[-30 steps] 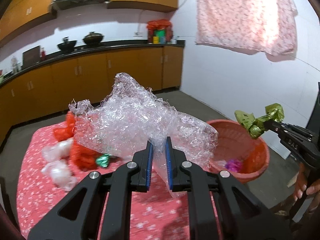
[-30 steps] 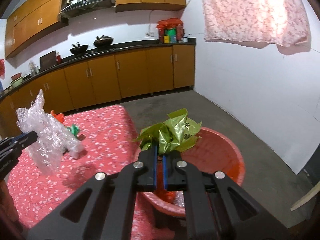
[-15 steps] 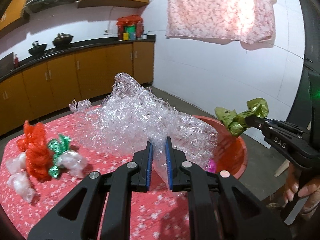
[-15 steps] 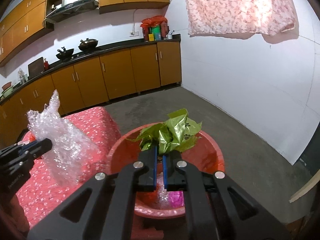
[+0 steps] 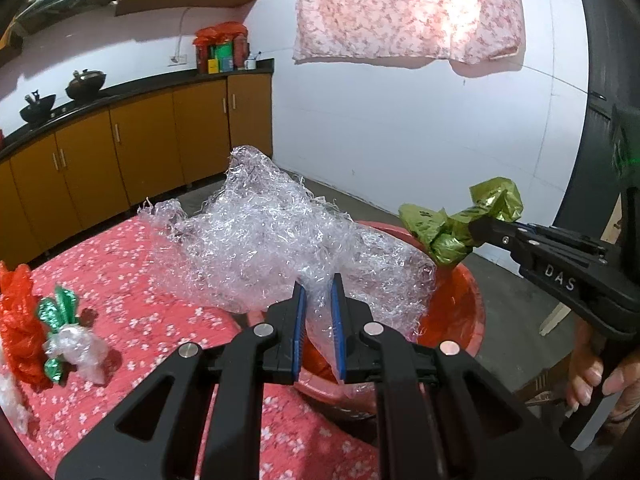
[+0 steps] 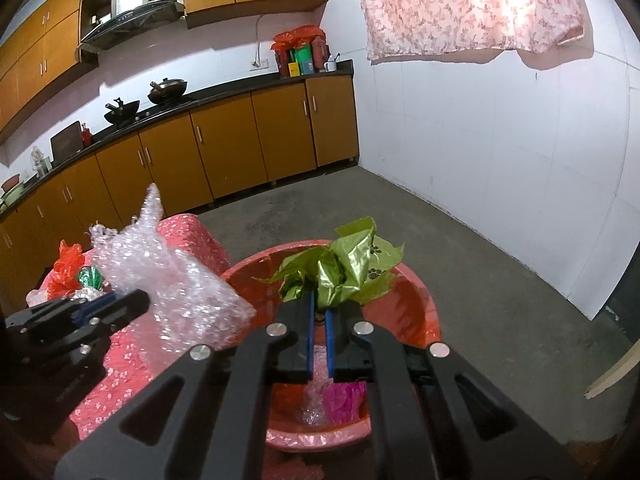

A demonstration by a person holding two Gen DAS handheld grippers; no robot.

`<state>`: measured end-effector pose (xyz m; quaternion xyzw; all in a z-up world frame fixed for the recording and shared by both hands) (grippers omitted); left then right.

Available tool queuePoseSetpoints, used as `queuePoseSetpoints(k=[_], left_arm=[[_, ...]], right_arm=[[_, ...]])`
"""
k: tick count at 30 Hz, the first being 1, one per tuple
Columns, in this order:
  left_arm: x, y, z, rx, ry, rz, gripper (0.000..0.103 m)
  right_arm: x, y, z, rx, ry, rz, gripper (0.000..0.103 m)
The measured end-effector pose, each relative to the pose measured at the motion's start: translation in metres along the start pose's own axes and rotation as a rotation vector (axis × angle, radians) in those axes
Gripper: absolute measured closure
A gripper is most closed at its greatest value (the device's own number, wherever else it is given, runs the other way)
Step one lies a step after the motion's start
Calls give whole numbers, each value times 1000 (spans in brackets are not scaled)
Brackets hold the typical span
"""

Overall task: Collect trash
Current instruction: 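Carry the bubble wrap and olive green bag over the orange basket with both tools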

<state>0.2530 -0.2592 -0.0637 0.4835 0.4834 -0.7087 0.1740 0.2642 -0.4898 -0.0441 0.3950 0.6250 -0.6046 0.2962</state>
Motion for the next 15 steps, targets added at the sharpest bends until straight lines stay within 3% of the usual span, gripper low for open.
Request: queuePoseSetpoints(k=[15], left_arm=[[3, 43, 12, 60, 55, -64, 90]], right_arm=[[0, 17, 9, -46, 33, -7, 96]])
Point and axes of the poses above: each gripper's, at about its wrist camera, not at the fingertips, and y roughly the way its jaws point, z to its right, x to its underside, the point moved 4 cm from there along y, roughly the way its jaws point, and after that the axes turned 3 degrees about x, right-handed, at the moved point
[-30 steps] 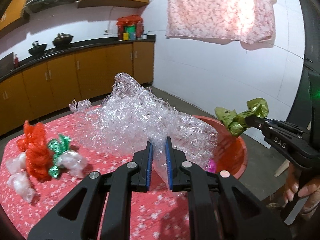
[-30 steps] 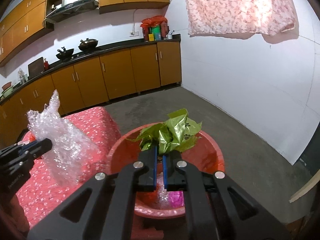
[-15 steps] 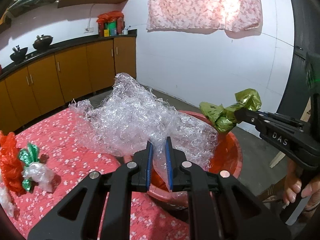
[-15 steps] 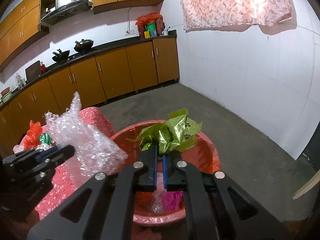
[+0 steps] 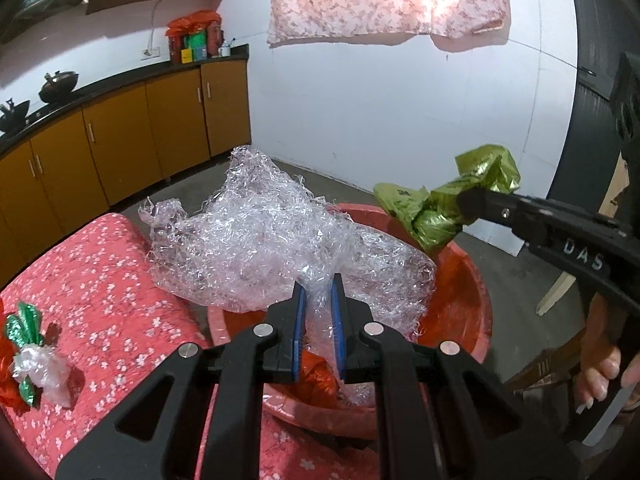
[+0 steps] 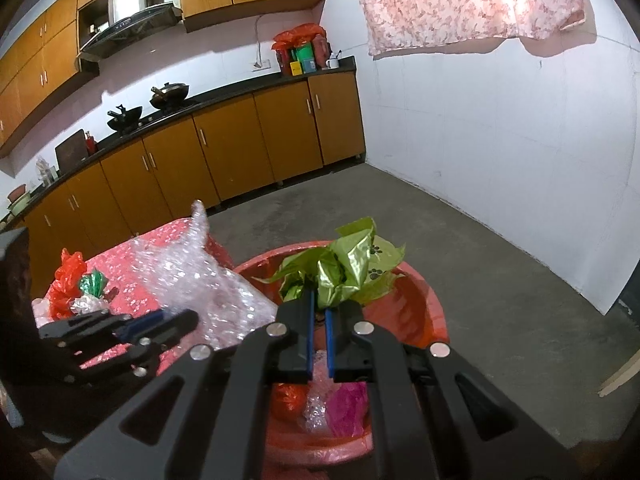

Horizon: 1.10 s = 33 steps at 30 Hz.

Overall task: Collect trash
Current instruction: 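Open both tools to drop the bubble wrap and olive bag into the basket, then grasp the white plastic bag with the left tool while the right tool returns to the table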

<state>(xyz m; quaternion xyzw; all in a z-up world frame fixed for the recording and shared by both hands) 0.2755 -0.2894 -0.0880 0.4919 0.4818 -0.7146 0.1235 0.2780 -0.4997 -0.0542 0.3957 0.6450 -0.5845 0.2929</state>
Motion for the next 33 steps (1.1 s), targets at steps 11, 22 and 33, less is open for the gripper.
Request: queuePoseSetpoints(k=[11, 22, 33], left_arm=[[11, 8, -7, -7, -25, -33, 64], [23, -46, -50, -152, -101, 37, 38], [83, -159, -142, -545, -233, 88, 15]], right_arm=[[8, 7, 9, -27, 39, -29, 76], [11, -11, -13, 16, -21, 17, 37], [26, -15, -101, -81, -104, 19, 8]])
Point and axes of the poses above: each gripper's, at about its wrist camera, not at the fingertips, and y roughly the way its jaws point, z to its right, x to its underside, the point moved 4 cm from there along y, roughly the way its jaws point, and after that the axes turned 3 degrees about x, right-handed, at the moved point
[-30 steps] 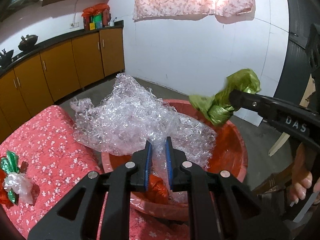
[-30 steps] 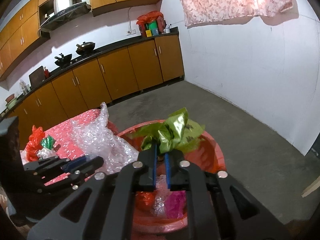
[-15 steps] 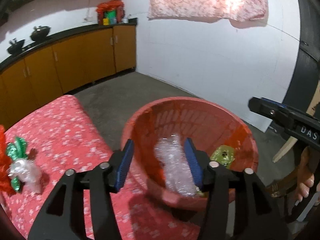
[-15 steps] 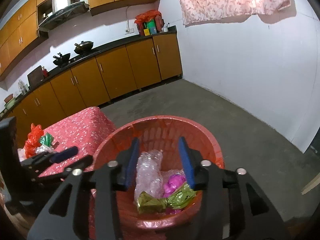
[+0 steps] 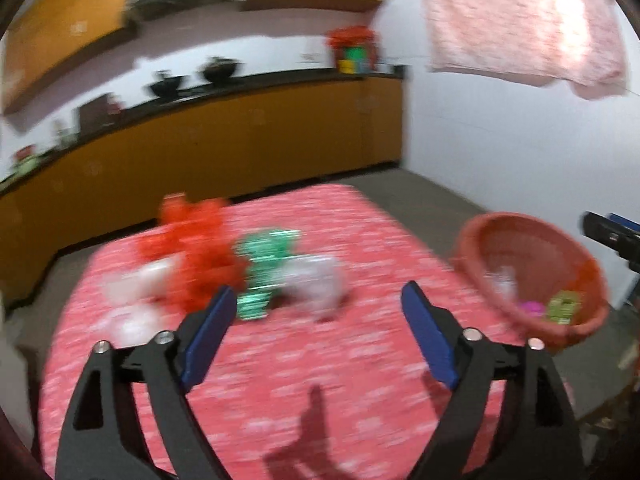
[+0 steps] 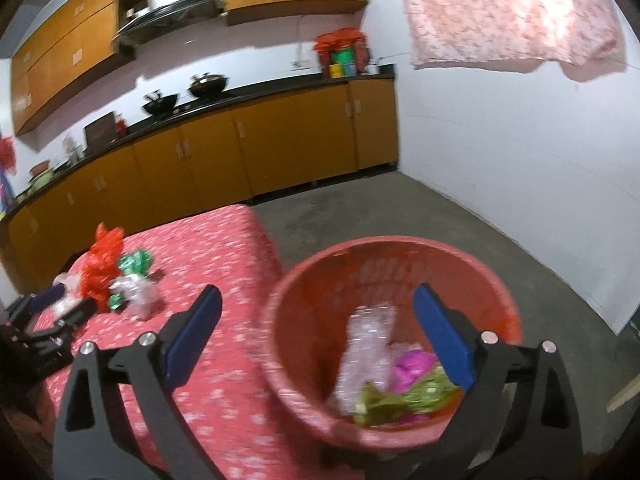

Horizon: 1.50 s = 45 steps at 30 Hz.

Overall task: Collect trash
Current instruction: 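Grasp the white plastic bag with the left tool while the right tool returns to the table, then grasp the clear plastic bag with the right tool while the left tool holds the white bag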

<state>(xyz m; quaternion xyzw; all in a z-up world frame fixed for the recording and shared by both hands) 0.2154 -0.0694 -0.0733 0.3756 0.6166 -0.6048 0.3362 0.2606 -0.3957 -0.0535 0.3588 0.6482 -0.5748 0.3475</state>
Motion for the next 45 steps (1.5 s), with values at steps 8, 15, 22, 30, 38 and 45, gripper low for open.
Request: queuePoseSetpoints(k=[8, 15, 22, 30, 38, 45], left_arm=[[34, 10, -129, -243, -190, -94, 11], [44, 37, -149, -237, -240, -161, 11], [43, 62, -151, -220, -247, -226, 19], [47, 80, -156, -156, -269, -303, 49], [50, 59, -165, -117, -262, -267, 54], [45, 38, -175, -117, -236, -217, 54]], right_arm=[[6, 19, -76, -69, -37, -28, 8], [10, 35, -128, -113, -80, -60, 8], [9, 46, -158, -127, -111, -74, 8], [9, 59, -178, -141, -120, -90, 8], [9, 77, -202, -172, -137, -120, 8], [15, 106, -234, -187, -184, -164, 8]])
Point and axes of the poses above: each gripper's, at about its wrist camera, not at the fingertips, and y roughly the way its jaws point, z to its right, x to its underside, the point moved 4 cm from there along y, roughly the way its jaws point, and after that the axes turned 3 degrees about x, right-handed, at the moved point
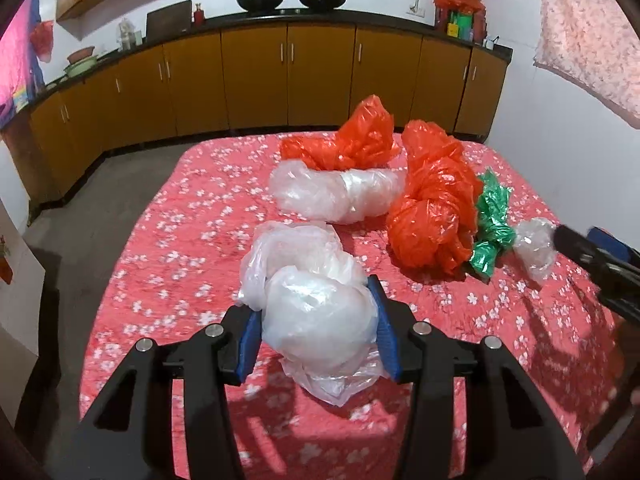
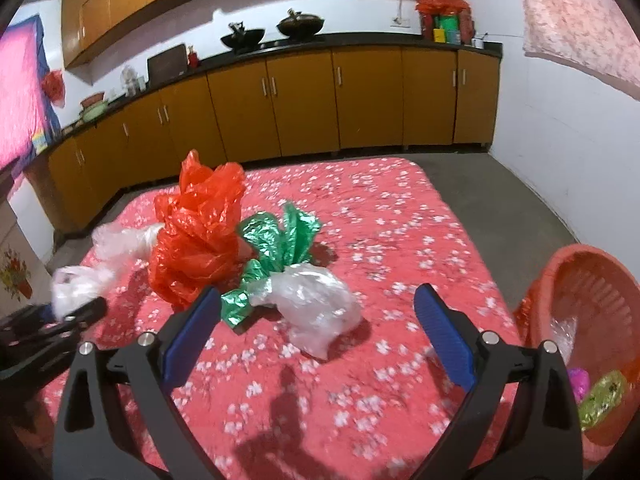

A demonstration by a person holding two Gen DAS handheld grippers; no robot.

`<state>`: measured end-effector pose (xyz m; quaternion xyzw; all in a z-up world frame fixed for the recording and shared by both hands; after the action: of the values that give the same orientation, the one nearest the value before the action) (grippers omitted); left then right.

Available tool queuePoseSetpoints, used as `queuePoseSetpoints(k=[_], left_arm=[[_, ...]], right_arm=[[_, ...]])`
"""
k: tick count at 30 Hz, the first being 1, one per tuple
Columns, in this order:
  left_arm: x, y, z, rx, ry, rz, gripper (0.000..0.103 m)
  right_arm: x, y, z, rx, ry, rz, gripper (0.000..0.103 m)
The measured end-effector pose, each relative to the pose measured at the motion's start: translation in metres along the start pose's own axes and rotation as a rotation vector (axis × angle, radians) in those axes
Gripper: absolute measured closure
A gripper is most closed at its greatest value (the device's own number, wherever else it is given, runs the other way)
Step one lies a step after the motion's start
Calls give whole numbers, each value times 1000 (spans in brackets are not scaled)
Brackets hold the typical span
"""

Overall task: Collect trash
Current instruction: 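Grasp the clear plastic bag with the right tool while the left tool holds the white bag, then carry the white and clear bags over the orange basket with both tools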

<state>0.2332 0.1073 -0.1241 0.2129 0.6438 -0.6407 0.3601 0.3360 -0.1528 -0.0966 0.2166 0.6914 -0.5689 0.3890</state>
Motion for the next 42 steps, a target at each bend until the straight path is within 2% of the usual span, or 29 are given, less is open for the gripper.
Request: queuePoseSetpoints(k=[1, 6, 11, 14, 19, 26, 42], left_arm=[[0, -3, -2, 3, -2, 6, 54], [-1, -9, -4, 16, -4, 18, 54], [-1, -13, -2, 25, 4, 29, 54], [-1, -15, 0, 24, 8, 30, 54], [-1, -19, 3, 22, 12, 36, 54], [-2, -30, 12, 28, 17, 56, 54], [-4, -67, 76, 95, 98, 119, 54]], right_arm=[[-1, 5, -2, 3, -6, -7, 9], [-1, 31, -3, 7, -29, -84, 23], [6, 42, 0, 7, -43, -134, 45], [8, 42, 3, 4, -31, -136, 55], [10, 35, 5, 9, -44, -127, 59], [14, 6, 21, 10, -13, -101, 59], [25, -103, 85, 76, 131, 35, 59]])
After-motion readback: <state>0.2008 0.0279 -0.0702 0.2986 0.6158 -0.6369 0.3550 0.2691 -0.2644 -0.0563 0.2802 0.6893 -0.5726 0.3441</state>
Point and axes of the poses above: each gripper's, at about its wrist camera, not at the fingertips, and y roughly the way its jaws point, z to its right, x to its underside, the point moved 4 cm from there along y, roughly the way its jaws point, and after that the axes turned 3 degrees about x, right-handed, at the moved point
